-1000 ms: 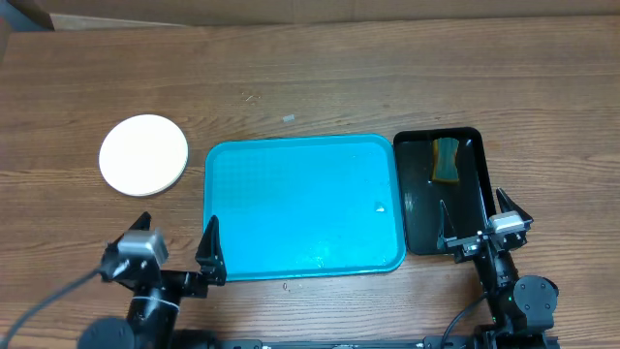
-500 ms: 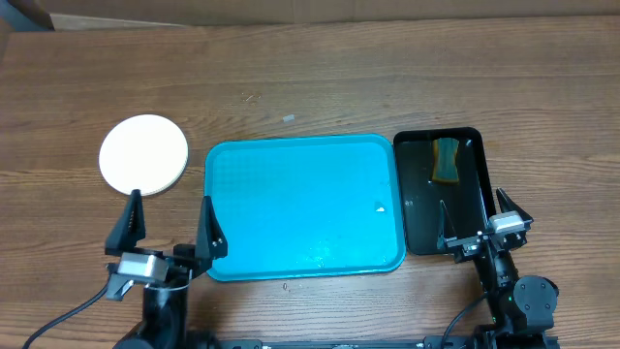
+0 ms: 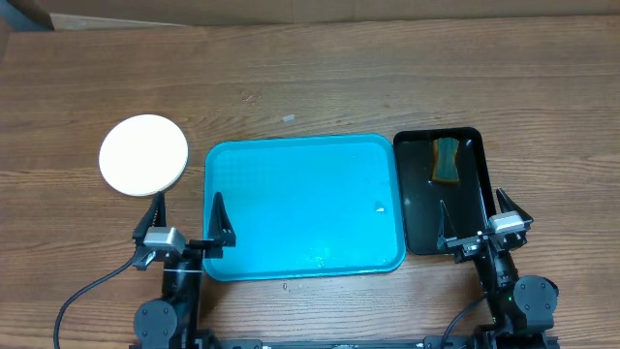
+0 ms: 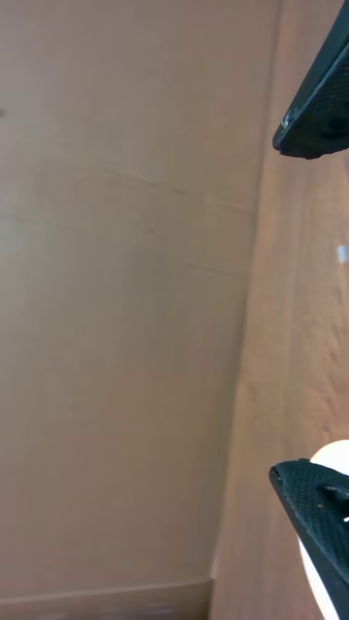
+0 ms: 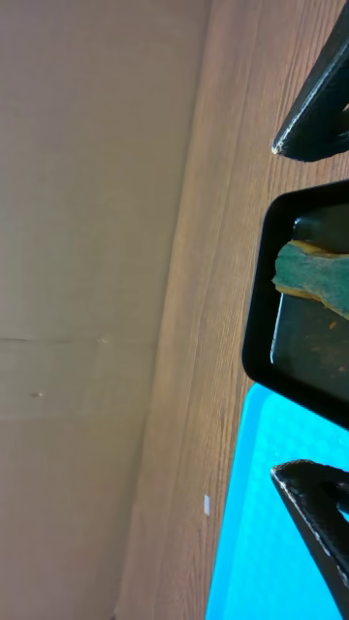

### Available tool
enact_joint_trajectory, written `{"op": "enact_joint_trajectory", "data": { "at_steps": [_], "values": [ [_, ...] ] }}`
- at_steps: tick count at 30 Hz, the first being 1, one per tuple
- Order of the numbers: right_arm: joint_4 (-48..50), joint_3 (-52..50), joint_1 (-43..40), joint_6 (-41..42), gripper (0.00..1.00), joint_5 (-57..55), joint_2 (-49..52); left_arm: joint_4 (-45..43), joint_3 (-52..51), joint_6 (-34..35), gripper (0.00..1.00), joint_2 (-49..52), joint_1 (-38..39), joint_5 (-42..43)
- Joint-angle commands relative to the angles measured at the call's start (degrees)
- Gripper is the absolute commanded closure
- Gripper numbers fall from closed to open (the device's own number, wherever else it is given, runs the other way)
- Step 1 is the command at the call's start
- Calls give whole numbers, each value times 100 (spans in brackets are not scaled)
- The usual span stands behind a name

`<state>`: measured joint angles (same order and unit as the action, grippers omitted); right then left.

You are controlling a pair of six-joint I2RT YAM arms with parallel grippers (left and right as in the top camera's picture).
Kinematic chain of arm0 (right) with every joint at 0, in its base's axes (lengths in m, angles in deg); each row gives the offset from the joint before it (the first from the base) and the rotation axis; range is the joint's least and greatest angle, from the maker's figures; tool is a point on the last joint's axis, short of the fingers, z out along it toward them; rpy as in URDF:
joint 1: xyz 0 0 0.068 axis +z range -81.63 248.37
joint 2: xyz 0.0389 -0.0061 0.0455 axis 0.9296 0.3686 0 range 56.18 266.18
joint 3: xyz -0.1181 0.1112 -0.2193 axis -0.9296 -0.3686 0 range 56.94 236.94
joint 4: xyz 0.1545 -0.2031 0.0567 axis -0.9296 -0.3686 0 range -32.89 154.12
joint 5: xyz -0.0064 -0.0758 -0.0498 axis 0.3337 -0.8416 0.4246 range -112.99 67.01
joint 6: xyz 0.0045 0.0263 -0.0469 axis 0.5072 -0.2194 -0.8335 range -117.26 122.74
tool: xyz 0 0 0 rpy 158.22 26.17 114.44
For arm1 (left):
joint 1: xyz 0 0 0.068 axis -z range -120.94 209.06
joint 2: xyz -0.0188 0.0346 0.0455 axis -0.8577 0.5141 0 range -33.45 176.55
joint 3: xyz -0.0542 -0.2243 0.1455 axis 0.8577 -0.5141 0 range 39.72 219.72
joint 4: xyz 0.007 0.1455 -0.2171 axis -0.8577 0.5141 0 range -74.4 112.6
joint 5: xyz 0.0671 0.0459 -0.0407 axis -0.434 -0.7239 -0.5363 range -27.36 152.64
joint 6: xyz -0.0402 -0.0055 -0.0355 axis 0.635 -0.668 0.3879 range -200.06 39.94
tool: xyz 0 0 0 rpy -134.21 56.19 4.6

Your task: Clean dirty plates on tray and stack at the side

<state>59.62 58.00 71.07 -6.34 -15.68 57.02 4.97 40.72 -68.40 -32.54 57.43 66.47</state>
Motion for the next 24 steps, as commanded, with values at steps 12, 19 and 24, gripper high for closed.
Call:
{"op": "enact_joint_trajectory", "data": {
  "at_steps": [12, 19, 24],
  "values": [
    [33, -61, -15, -15, 0, 31, -68, 1506, -72, -503, 0, -70, -33, -190],
    [31, -61, -15, -15, 0, 31, -68, 1497, -72, -529, 0, -66, -31, -190],
    [33, -61, -15, -15, 0, 31, -68, 1497, -72, -529, 1, -66, -31, -190]
  ]
}}
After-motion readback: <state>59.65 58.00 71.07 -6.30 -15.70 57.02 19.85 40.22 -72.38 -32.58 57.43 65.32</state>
